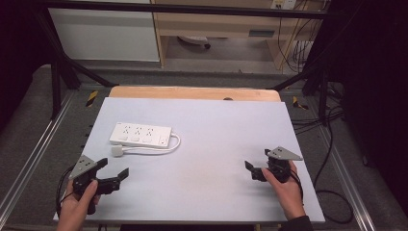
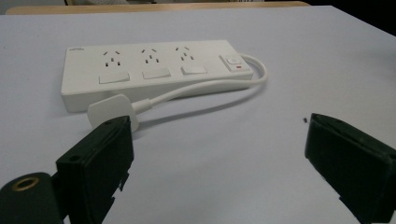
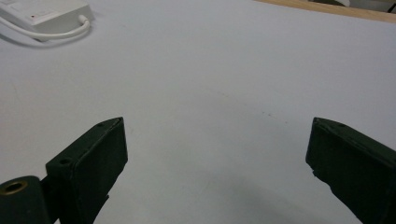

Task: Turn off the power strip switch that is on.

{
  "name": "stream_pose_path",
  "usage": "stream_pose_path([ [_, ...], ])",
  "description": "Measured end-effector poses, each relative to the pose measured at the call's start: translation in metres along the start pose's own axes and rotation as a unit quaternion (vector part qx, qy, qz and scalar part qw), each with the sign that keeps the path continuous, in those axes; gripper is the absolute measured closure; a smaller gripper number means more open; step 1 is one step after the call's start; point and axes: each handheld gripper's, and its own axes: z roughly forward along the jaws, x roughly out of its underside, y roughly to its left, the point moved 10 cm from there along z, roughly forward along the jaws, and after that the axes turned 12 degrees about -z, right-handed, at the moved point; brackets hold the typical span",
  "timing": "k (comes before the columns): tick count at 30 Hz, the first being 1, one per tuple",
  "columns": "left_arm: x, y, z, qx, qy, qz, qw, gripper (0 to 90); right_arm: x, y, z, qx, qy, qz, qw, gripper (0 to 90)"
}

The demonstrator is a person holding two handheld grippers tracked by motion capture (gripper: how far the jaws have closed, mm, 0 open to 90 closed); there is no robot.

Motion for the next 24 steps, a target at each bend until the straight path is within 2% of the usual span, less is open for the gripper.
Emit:
stream_pose_path([
  [14,0.0003,-0.0015,-0.0001,0.003,0.002,0.002,1.0,8.0,-0.0016,0.0009,-0.0016,0.002,-0.003,-0.006,1.0,5.7],
  [24,-0.0002,-0.0072,0.001,0.009,0.0,0.002,1.0,7.1,-0.0052,0.0047,-0.0034,-0.003,-0.01,-0.012,0.9999,5.4],
])
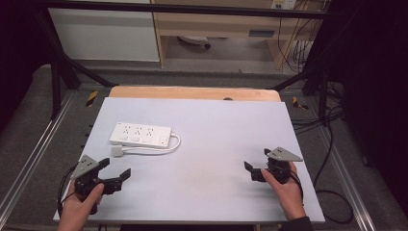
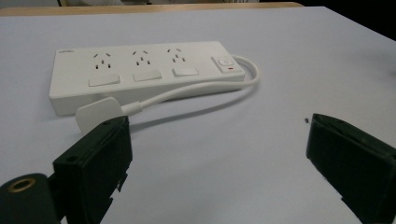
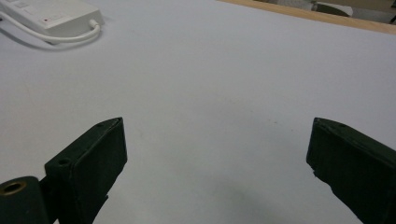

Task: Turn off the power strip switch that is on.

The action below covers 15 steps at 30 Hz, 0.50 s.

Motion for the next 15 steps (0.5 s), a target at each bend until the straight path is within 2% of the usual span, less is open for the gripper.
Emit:
stream_pose_path([
  [9,-0.0058,-0.0034,-0.0023,0.01,-0.016,-0.002,0.9998,6.9,0.0001,0.0014,-0.0016,0.007,0.002,-0.003,1.0,5.3],
  [15,-0.0057,-0.0035,-0.0019,0.012,-0.015,-0.005,0.9998,7.0,-0.0012,0.0011,-0.0009,0.005,-0.001,-0.002,1.0,5.5],
])
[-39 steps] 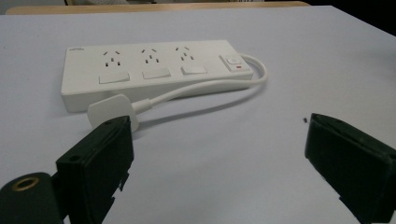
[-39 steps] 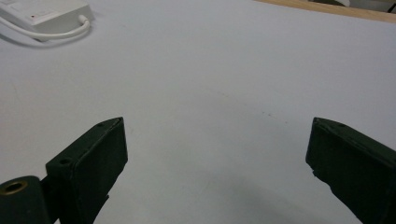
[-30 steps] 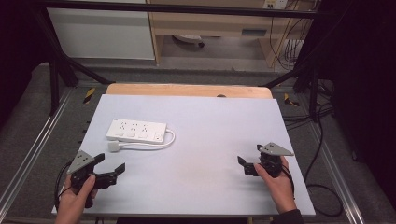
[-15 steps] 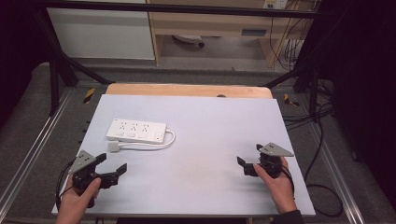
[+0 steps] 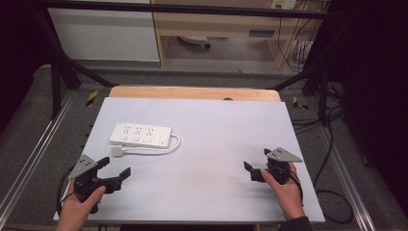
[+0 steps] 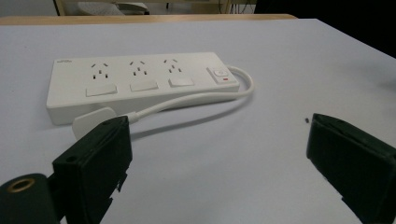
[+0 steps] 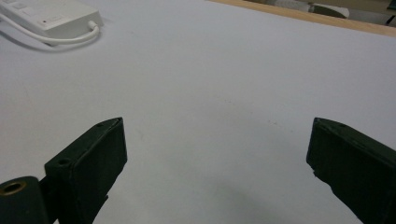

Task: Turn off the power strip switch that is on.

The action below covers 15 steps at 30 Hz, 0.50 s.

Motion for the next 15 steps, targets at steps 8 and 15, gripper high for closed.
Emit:
stream_pose_path([
  [8,-0.002,-0.009,0.0,0.009,-0.002,0.002,1.0,6.9,0.001,0.001,-0.005,0.003,-0.004,0.004,1.0,4.8],
  [15,-0.004,-0.011,0.0,0.016,0.0,-0.007,0.9998,7.3,-0.002,0.004,-0.005,-0.009,-0.008,-0.001,0.9999,4.8],
])
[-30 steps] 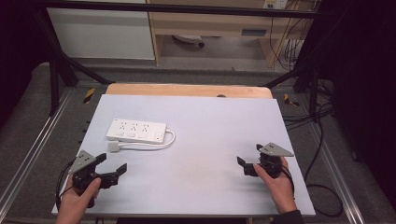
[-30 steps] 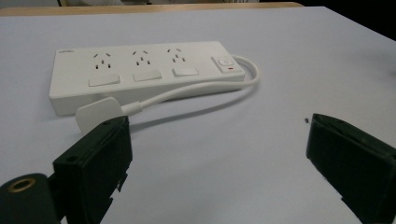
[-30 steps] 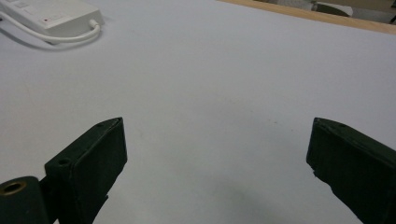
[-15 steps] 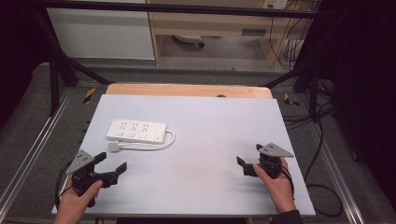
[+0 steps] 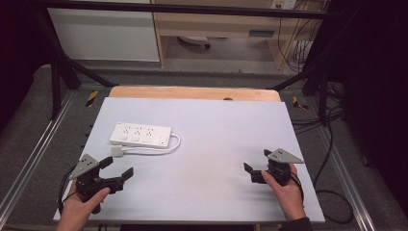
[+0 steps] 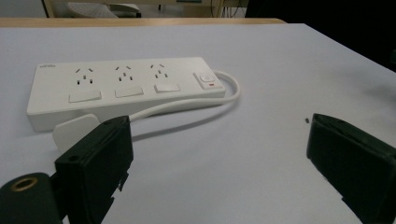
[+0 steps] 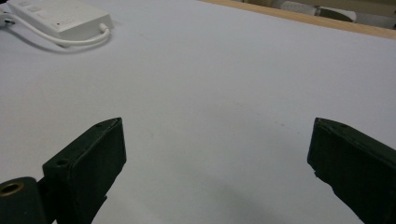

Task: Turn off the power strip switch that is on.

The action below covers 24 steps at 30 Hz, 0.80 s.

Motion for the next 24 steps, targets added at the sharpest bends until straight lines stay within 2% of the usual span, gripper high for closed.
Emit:
stream_pose_path([
  [2,-0.002,0.001,0.001,-0.002,0.0,-0.01,1.0,7.8,0.0,0.003,0.001,-0.004,0.003,-0.005,1.0,4.8],
  [5,-0.008,0.0,0.003,-0.004,0.0,-0.014,0.9999,8.6,0.001,0.005,0.0,-0.003,0.006,-0.008,0.9999,4.3],
  [9,-0.015,-0.005,0.002,0.002,-0.005,-0.011,0.9999,8.6,0.001,0.004,-0.001,-0.001,0.006,-0.005,1.0,4.1],
  [12,-0.017,-0.009,0.003,0.006,0.0,-0.008,0.9999,8.5,0.0,0.005,0.0,-0.002,0.005,-0.004,1.0,4.3],
  [18,-0.026,-0.016,0.01,0.01,0.005,0.001,0.9999,8.1,0.001,0.004,0.0,-0.003,0.007,-0.002,1.0,4.3],
  [24,-0.036,-0.023,0.019,0.02,0.007,0.002,0.9998,7.5,0.001,0.005,-0.001,-0.004,0.006,-0.002,1.0,4.3],
])
